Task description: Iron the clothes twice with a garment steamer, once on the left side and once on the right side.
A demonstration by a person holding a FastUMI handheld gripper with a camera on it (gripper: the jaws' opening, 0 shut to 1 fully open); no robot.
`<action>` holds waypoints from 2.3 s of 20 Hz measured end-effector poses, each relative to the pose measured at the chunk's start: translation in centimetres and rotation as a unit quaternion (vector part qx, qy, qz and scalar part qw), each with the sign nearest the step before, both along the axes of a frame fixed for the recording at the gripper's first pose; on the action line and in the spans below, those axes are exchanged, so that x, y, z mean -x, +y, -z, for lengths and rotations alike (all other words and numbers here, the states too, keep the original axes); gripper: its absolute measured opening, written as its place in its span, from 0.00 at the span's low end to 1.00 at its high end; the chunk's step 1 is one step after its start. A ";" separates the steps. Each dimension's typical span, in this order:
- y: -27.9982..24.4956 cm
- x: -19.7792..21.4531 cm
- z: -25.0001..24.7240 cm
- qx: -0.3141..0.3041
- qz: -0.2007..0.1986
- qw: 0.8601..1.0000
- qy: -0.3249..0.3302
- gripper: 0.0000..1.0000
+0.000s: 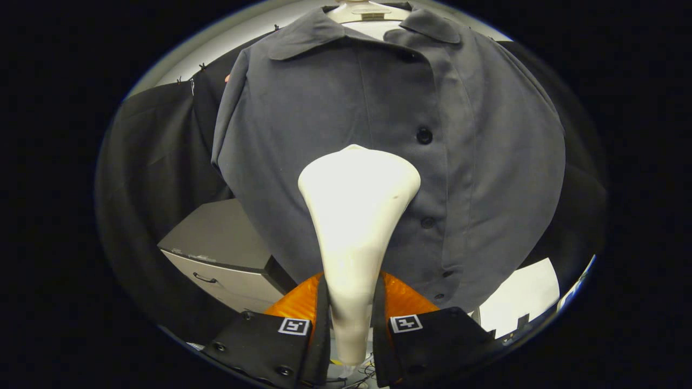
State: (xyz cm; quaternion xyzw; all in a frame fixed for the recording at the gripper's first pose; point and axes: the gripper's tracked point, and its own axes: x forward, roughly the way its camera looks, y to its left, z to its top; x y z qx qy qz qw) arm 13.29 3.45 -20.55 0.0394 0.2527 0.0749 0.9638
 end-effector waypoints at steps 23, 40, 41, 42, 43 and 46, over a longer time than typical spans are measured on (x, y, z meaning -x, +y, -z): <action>-1.3 4.0 17.3 0.026 -0.010 0.989 0.145 0.41; -5.3 6.2 3.8 0.040 -0.002 0.997 0.063 0.40; -5.7 6.0 2.2 0.042 0.001 0.998 0.053 0.40; -6.0 5.9 0.6 0.045 0.003 0.998 0.042 0.40; -6.5 5.8 -0.8 0.047 0.006 0.998 0.031 0.40; -8.1 5.2 -5.2 0.059 0.017 0.998 0.003 0.40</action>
